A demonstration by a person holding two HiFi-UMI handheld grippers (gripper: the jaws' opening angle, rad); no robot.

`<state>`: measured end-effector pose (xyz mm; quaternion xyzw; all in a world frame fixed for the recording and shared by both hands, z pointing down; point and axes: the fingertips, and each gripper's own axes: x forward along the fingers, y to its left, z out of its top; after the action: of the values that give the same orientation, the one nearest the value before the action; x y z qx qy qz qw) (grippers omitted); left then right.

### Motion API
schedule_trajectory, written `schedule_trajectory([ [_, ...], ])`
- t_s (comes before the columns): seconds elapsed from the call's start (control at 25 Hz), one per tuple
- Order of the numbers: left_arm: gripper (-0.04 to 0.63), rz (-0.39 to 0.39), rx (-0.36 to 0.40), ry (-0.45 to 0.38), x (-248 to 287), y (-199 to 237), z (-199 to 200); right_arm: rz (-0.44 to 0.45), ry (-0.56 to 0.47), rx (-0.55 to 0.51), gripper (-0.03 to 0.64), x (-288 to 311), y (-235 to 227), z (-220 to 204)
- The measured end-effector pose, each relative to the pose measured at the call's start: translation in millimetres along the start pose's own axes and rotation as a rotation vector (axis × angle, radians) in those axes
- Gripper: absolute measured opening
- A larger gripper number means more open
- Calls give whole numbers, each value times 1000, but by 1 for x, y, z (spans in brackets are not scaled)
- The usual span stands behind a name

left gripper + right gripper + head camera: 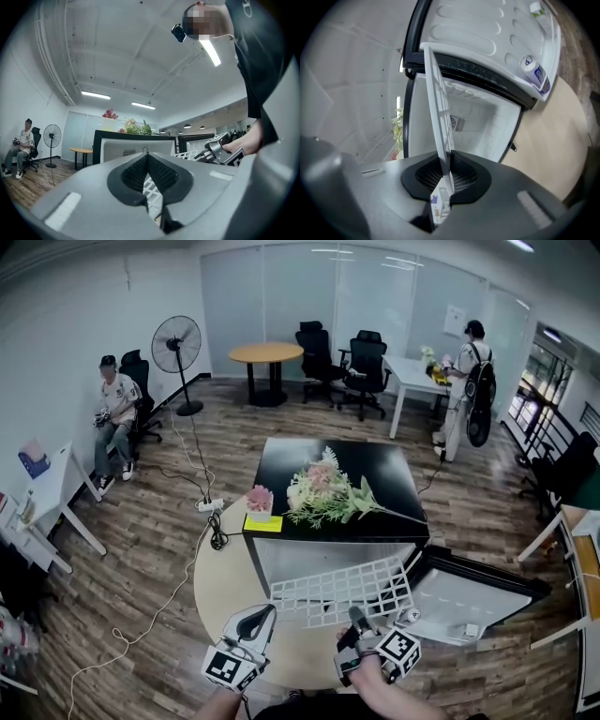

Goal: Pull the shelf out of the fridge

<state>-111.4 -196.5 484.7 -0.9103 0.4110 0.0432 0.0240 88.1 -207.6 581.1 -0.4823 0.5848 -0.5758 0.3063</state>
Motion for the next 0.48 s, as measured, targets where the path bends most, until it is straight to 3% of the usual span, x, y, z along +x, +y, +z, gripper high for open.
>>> schedule_trajectory([
  [0.28, -1, -34, -20, -4, 5, -5, -6, -37, -16, -316, 37, -19, -2, 5],
  [0.48, -2, -57, -29, -10, 12, -10, -10, -39, -46, -636, 37, -36, 4, 12],
])
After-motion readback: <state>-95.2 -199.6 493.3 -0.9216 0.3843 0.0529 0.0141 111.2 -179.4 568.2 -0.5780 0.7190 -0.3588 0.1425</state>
